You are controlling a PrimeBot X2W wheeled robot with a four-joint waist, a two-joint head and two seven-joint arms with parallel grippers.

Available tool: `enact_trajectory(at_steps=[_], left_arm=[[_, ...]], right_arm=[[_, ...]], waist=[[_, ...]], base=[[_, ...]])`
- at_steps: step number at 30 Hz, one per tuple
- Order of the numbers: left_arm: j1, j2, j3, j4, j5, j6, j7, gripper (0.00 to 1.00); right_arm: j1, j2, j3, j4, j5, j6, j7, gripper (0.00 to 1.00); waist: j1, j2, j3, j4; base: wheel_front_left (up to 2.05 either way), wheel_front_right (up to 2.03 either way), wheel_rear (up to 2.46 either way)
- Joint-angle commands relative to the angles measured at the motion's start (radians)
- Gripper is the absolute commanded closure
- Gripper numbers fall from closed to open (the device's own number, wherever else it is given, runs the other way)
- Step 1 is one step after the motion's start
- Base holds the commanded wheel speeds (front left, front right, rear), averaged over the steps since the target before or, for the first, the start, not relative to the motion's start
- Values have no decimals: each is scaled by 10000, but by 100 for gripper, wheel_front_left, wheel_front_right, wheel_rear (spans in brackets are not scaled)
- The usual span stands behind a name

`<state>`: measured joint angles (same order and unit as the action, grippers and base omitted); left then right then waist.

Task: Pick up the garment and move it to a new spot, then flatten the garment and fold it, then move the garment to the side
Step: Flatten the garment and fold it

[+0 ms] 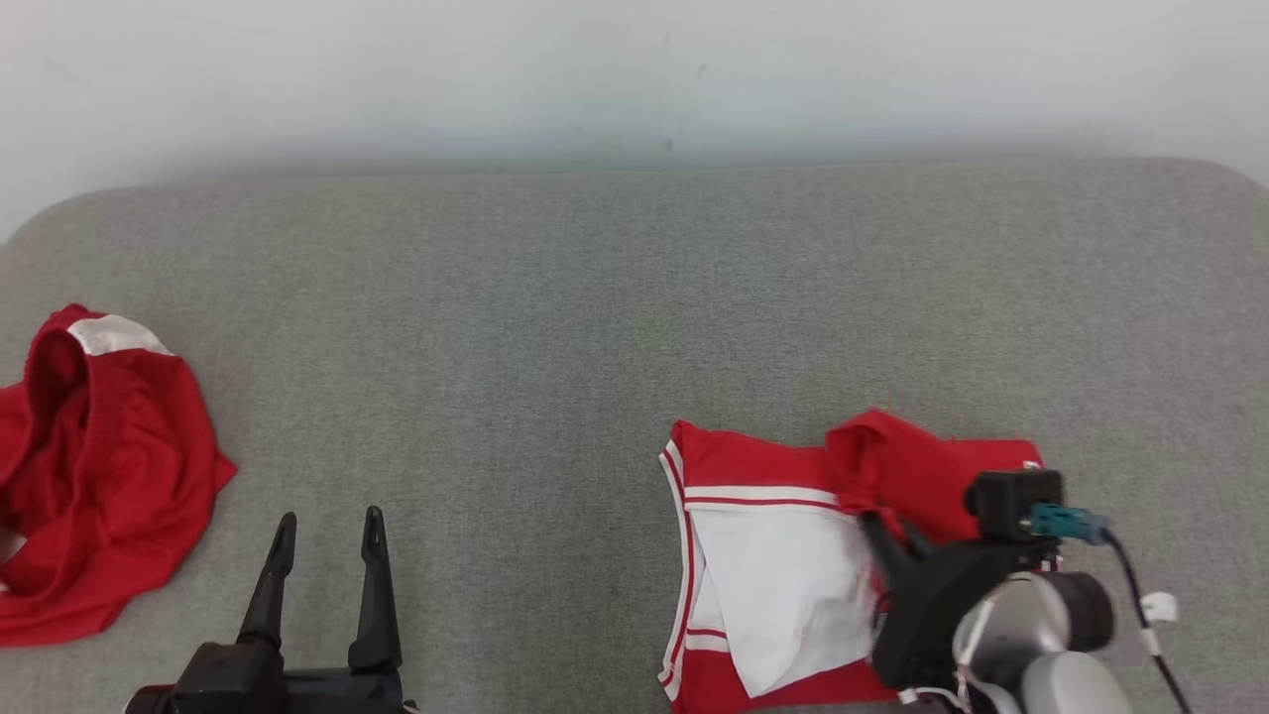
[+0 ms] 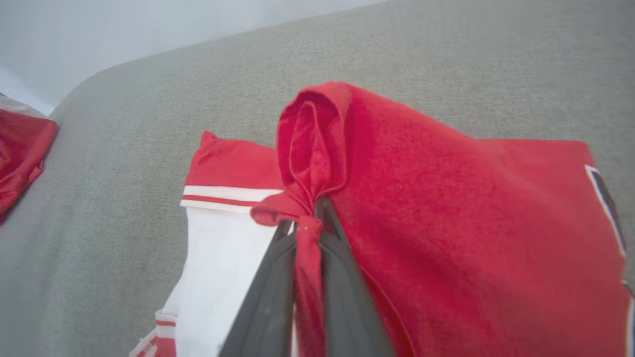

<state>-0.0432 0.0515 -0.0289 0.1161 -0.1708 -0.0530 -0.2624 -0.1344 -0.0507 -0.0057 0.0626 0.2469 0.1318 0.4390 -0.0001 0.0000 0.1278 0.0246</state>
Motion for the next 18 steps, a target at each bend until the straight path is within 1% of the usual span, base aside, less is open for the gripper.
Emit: enact_trajectory(at_steps=[1, 2, 10, 17, 18], left_arm=[[-84, -14, -25, 10, -59, 31, -32, 0], [-84, -14, -25, 10, -59, 31, -32, 0], [-45, -14, -173, 38, -229, 117, -31, 0], [-52, -16, -272, 74, -334, 171, -33, 0], [-52, -16, -280, 83, -342, 169, -31, 0]], right_arm=[[-194, 14, 492, 188, 285, -24, -83, 100], [-194, 14, 492, 188, 285, -24, -83, 100], [-916, 17, 1808, 1079, 431, -24, -252, 100], [-1242, 16, 2350, 1871, 562, -25, -313, 100], [-1251, 18, 2388, 1925, 665, -25, -340, 24]], waist=[[1, 0, -1, 139], [1, 0, -1, 139], [1, 0, 15, 462], [1, 0, 16, 638], [1, 0, 11, 658]], base=[[0, 0, 0], [0, 0, 0], [0, 0, 0], [0, 0, 0], [0, 0, 0]])
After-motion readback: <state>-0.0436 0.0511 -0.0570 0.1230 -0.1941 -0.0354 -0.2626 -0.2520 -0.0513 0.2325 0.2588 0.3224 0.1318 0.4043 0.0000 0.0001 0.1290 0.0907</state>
